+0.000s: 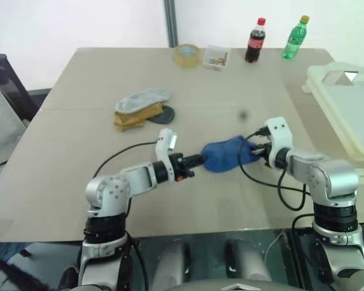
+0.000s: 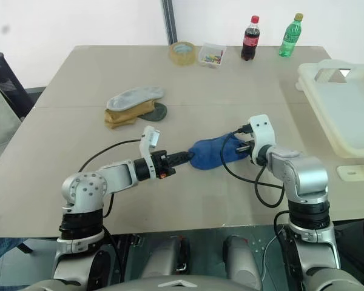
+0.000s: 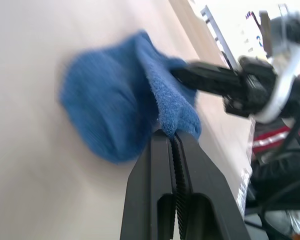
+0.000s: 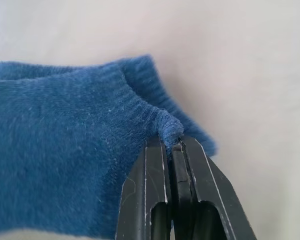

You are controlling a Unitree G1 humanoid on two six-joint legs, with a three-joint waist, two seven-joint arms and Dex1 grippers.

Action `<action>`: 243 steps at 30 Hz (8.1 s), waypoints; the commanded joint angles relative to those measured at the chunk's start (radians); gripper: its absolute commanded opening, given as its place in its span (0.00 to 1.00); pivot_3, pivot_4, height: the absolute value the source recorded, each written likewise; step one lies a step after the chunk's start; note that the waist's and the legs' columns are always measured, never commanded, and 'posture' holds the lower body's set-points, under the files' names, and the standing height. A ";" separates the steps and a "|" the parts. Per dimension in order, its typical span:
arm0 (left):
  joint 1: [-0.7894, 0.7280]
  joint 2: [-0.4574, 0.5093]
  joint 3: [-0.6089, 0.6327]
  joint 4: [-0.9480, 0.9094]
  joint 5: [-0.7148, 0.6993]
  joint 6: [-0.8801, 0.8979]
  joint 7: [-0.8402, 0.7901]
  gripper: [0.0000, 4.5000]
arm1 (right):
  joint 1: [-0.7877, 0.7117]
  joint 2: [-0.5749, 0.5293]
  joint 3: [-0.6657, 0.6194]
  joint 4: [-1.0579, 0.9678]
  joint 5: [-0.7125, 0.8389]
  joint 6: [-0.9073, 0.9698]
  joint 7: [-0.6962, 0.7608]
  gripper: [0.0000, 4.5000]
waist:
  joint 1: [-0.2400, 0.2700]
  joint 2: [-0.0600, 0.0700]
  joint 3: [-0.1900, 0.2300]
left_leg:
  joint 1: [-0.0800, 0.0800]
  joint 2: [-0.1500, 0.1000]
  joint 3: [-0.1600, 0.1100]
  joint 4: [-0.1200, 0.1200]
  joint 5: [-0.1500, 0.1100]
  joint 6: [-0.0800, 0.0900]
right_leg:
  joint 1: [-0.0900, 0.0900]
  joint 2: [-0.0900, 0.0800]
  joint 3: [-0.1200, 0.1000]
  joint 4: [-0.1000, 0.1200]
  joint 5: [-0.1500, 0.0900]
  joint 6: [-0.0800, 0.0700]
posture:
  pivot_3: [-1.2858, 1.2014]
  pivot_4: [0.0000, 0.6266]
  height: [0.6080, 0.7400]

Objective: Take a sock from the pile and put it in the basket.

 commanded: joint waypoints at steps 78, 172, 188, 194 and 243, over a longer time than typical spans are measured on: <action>-0.313 0.032 -0.117 0.391 0.213 -0.081 -0.186 0.03 | 0.032 0.177 -0.186 -0.159 0.024 0.093 -0.187 0.00 | 0.000 0.000 0.000 | -0.002 -0.001 0.001 -0.002 0.000 0.000 | -0.003 0.000 0.001 0.000 0.002 0.004 | 0.52 0.24 1.00; -0.192 -0.011 -0.124 0.338 0.292 -0.123 -0.176 0.79 | 0.228 0.148 0.070 0.171 -0.168 -0.845 -0.102 0.82 | 0.000 -0.001 -0.001 | 0.002 0.000 0.001 0.000 0.001 -0.001 | 0.001 0.001 0.002 0.002 0.002 0.004 | 0.52 0.24 1.00; -0.126 -0.075 -0.169 0.345 0.326 -0.119 -0.116 0.79 | 0.236 0.189 0.106 0.333 -0.216 -0.955 -0.099 0.82 | 0.000 0.000 -0.002 | 0.003 0.000 0.001 0.000 0.001 -0.002 | 0.002 0.001 0.002 0.002 0.002 0.004 | 0.52 0.24 1.00; -0.143 -0.161 -0.113 0.410 0.307 -0.085 -0.053 0.79 | 0.241 0.178 0.107 0.328 -0.236 -0.968 -0.097 0.82 | 0.009 0.002 -0.008 | 0.010 0.000 0.000 0.000 0.000 0.000 | 0.012 0.000 0.001 0.000 0.001 0.002 | 0.52 0.24 1.00; -0.366 -0.409 0.104 0.687 0.079 -0.225 -0.095 0.79 | 0.287 0.156 0.156 0.205 -0.308 -0.919 -0.086 0.82 | 0.001 -0.001 -0.005 | 0.003 -0.003 -0.001 0.000 0.000 0.000 | 0.004 -0.001 0.000 -0.001 0.000 0.000 | 0.52 0.24 1.00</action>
